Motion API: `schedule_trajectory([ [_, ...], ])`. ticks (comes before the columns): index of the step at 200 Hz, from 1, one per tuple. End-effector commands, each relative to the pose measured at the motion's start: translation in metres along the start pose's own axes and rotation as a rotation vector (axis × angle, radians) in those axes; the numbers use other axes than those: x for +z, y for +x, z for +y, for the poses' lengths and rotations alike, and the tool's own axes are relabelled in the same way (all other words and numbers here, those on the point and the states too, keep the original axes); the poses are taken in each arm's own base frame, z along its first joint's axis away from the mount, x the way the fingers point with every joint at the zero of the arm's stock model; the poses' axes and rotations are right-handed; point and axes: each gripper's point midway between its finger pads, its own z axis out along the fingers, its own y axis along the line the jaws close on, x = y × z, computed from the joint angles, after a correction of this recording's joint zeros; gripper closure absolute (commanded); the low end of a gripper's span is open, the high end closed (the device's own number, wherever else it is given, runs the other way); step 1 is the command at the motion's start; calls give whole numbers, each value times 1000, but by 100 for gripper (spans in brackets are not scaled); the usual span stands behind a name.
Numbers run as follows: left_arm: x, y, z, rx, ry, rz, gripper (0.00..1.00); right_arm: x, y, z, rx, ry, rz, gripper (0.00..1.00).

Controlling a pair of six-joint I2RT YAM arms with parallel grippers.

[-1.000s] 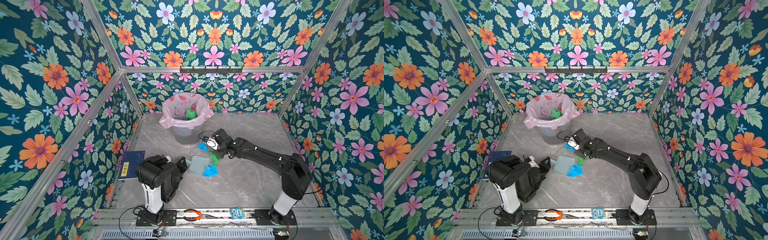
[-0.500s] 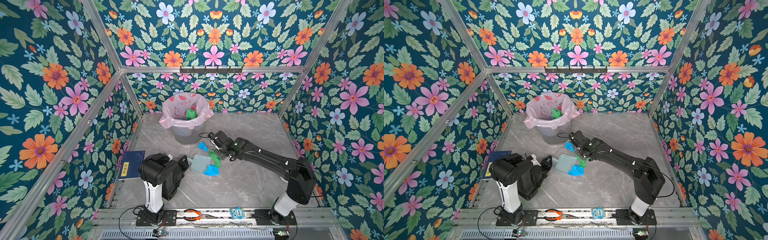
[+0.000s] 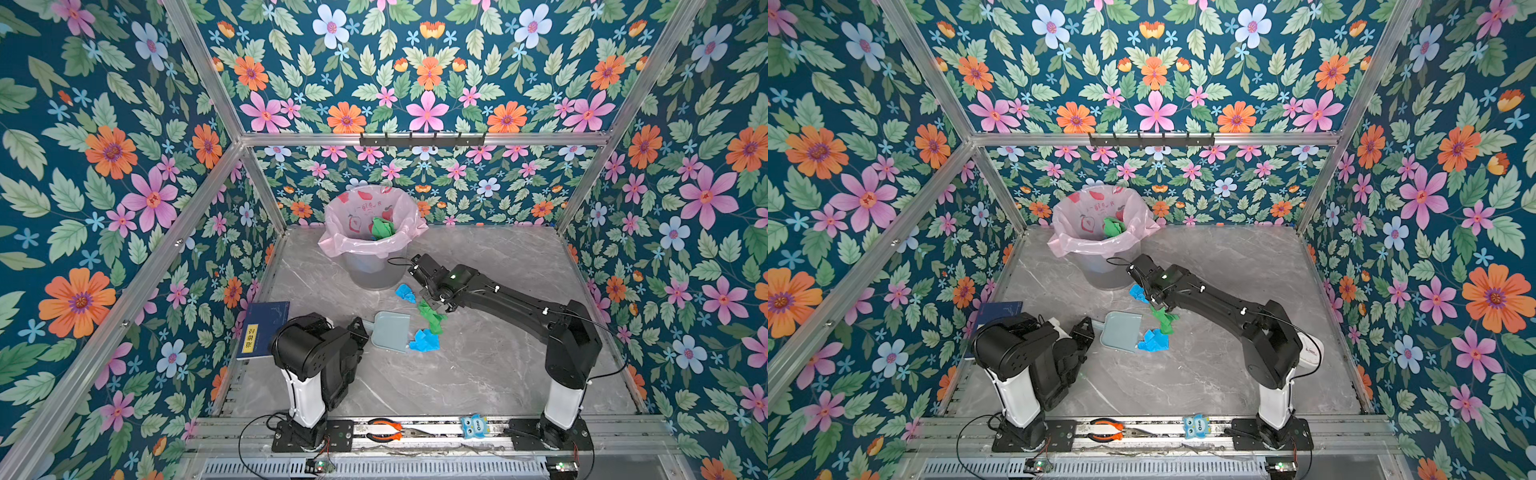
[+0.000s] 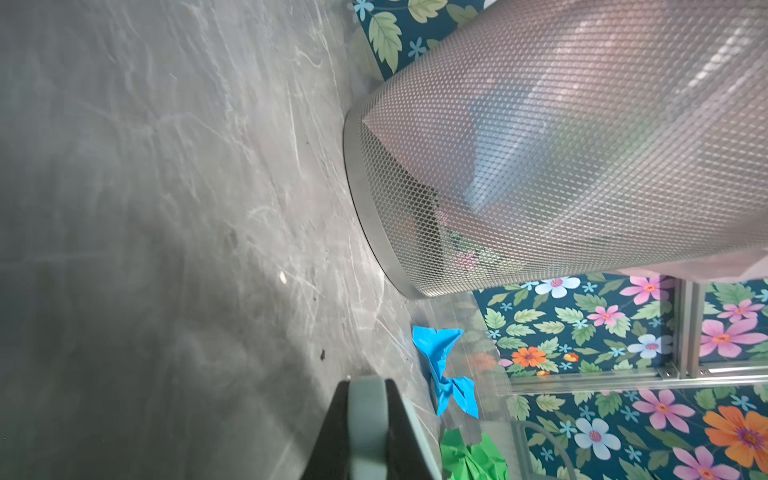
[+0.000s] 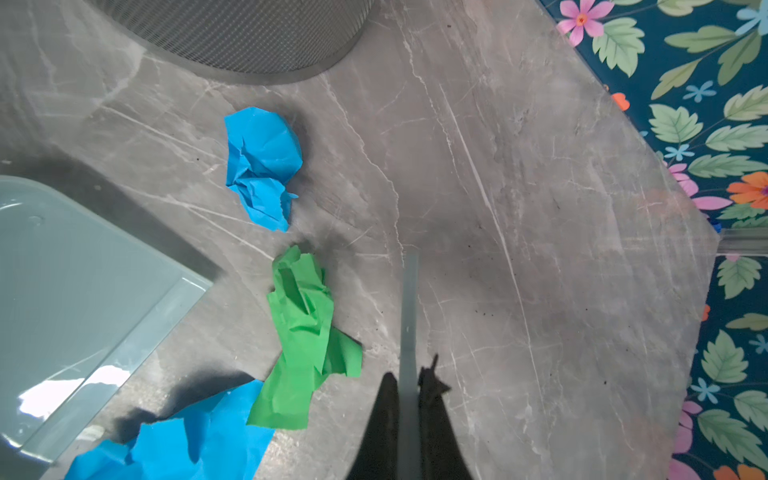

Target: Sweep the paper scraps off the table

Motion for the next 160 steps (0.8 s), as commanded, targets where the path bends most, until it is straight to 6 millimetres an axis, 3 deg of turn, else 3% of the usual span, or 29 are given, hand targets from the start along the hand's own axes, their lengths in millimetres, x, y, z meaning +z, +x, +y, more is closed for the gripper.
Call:
schedule_trajectory([
  [1,2,-13,2,-4,-18,-76,100,1,15,2,45,-2,71,100],
  [84,16,-5,-18,26,41,-57,100,-18,-5,57,162,-222,37,100],
  [115,19,0,-16,13,36,-41,100,-30,-25,82,152,-277,-8,100],
  [160,21,3,-16,4,38,-30,100,-43,-50,96,127,-280,-63,100],
])
